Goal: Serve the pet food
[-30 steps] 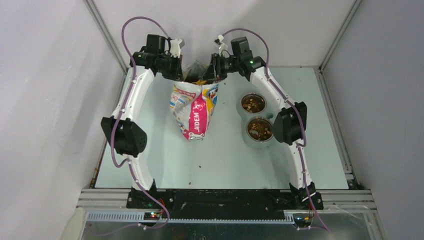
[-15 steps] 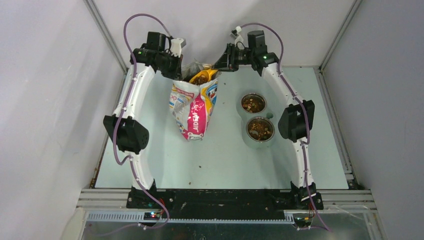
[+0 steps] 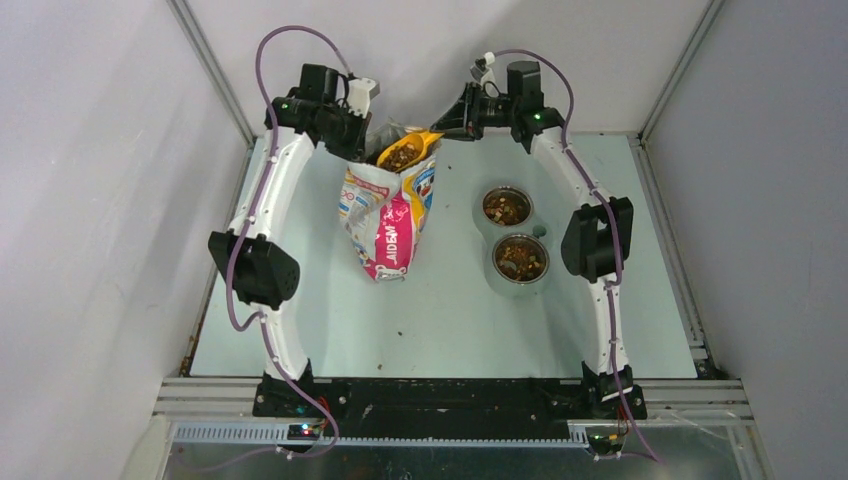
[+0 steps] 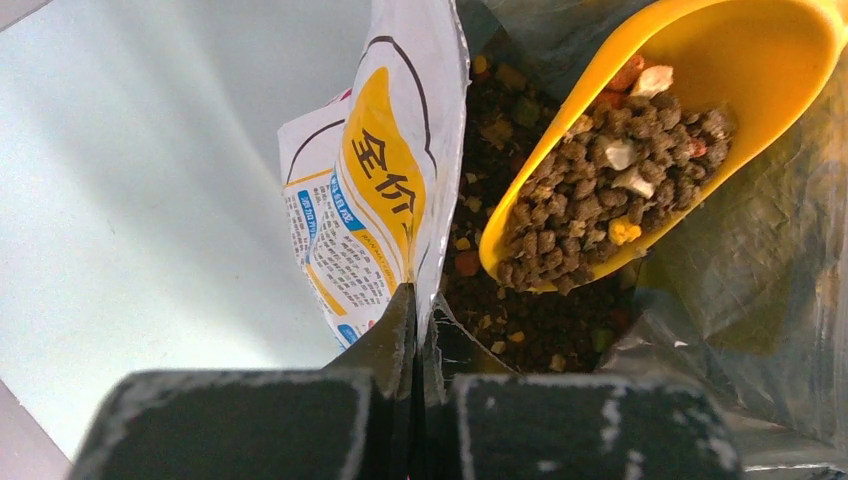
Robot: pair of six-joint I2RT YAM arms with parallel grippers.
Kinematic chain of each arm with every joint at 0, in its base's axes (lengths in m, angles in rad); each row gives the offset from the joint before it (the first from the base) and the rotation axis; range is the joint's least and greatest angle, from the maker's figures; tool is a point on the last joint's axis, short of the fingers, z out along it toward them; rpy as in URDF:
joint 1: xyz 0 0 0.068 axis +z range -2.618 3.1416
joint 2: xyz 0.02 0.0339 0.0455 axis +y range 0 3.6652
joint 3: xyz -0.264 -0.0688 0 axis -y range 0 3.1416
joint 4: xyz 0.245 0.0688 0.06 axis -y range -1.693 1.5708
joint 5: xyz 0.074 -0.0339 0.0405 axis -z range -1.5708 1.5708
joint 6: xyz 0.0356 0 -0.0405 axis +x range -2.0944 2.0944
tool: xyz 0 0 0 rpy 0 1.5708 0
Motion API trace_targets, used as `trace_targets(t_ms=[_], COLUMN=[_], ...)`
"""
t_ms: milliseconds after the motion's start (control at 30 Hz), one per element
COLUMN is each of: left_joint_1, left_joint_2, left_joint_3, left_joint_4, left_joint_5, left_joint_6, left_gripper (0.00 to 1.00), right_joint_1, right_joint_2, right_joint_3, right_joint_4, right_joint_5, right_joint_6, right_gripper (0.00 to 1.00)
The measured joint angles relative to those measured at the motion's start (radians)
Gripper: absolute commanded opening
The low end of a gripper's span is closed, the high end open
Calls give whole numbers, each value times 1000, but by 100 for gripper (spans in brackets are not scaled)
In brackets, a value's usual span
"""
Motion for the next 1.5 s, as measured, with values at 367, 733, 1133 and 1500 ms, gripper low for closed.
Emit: trace_targets(t_ms=[367, 733, 1133, 1500], left_joint_1=[0, 0, 0, -3], left_joint_2=[0, -2, -7, -37], left_joint_3=[0, 0, -3, -47], left_joint_4=[1, 0, 1, 21], left_joint_5=[-20, -23, -23, -49], left_joint_6=[2, 3, 10, 46], left_gripper=[0, 0, 0, 0], right_joint_1=[4, -8, 28, -42], right_joint_2=[-24, -26, -71, -58], right_joint_3=[43, -22, -101, -223], right_joint_4=[-123, 8, 99, 303], right_joint_5=[77, -15, -15, -108], right_joint_6=[-158, -34, 7, 320], right_gripper=[0, 0, 0, 0])
